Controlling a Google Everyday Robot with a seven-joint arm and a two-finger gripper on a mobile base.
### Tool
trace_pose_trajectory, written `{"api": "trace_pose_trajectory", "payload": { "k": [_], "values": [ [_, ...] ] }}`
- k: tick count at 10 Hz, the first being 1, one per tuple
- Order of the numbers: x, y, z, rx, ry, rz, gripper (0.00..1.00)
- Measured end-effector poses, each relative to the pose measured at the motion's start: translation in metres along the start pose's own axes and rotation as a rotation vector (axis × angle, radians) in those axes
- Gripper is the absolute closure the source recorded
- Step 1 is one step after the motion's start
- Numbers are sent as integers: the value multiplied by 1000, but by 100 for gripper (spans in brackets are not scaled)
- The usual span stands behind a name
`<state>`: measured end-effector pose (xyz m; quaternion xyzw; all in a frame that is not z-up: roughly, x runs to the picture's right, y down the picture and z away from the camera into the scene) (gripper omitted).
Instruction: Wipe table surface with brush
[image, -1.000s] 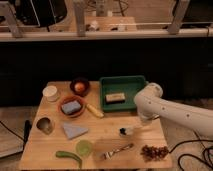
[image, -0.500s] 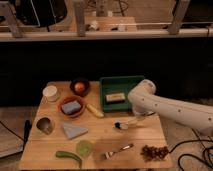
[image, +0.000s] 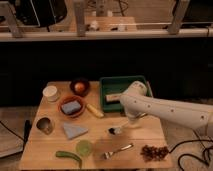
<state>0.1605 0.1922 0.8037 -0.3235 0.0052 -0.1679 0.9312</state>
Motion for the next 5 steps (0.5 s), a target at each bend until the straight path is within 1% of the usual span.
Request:
{"api": "trace_pose_trajectory", "payload": {
  "k": [1, 2, 5],
  "values": [
    [4, 15, 3, -18, -9, -35, 100],
    [11, 20, 4, -23, -12, -36, 100],
    [34, 29, 8, -32, -9, 2, 100]
  ]
}}
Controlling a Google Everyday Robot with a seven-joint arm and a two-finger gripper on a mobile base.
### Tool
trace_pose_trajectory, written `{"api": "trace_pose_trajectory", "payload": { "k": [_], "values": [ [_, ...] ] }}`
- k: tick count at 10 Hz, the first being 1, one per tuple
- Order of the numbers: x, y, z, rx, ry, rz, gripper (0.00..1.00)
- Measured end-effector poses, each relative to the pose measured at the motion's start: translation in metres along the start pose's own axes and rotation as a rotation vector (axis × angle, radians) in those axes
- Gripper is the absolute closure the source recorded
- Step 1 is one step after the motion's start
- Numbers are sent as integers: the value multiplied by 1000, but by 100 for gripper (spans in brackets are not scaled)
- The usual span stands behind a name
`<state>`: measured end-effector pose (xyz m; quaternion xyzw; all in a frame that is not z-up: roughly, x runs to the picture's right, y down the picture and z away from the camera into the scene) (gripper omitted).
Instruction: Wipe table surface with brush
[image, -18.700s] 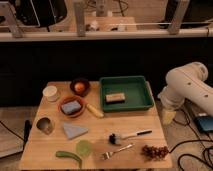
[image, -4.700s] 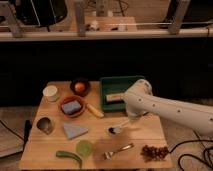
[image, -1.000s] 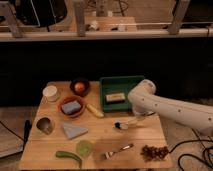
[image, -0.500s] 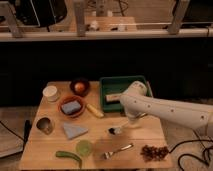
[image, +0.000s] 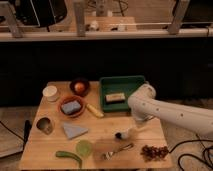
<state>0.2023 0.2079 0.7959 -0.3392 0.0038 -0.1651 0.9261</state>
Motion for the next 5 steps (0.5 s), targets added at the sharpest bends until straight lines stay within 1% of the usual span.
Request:
{"api": "trace_pose_trajectory", "payload": {
  "k": [2, 4, 5],
  "values": [
    [8, 0, 0, 6, 1, 30, 100],
    [20, -3, -4, 46, -7, 88, 100],
    [22, -5, -5, 63, -14, 106, 100]
  ]
}}
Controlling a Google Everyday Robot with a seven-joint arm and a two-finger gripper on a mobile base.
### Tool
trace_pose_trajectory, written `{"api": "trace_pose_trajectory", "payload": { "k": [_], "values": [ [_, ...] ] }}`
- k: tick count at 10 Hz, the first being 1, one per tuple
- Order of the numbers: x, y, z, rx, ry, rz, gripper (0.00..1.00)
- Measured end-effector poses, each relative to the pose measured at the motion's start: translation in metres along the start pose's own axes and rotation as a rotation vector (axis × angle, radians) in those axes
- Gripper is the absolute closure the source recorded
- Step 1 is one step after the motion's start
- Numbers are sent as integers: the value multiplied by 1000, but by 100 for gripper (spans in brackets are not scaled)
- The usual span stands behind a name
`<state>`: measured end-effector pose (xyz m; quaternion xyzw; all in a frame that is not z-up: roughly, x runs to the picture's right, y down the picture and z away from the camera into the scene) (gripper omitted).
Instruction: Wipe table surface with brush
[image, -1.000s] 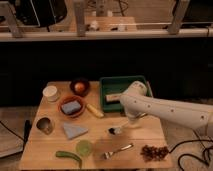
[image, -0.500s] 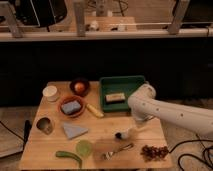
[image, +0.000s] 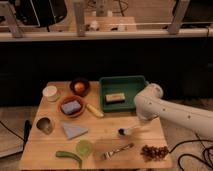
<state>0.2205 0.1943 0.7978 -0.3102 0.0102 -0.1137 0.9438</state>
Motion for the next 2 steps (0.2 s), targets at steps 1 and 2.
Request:
{"api": "trace_pose_trajectory", "payload": {
  "k": [1, 2],
  "values": [
    [-1, -3, -1, 15, -6, 9, 100],
    [-2, -7, -3, 33, -14, 16, 100]
  ]
}}
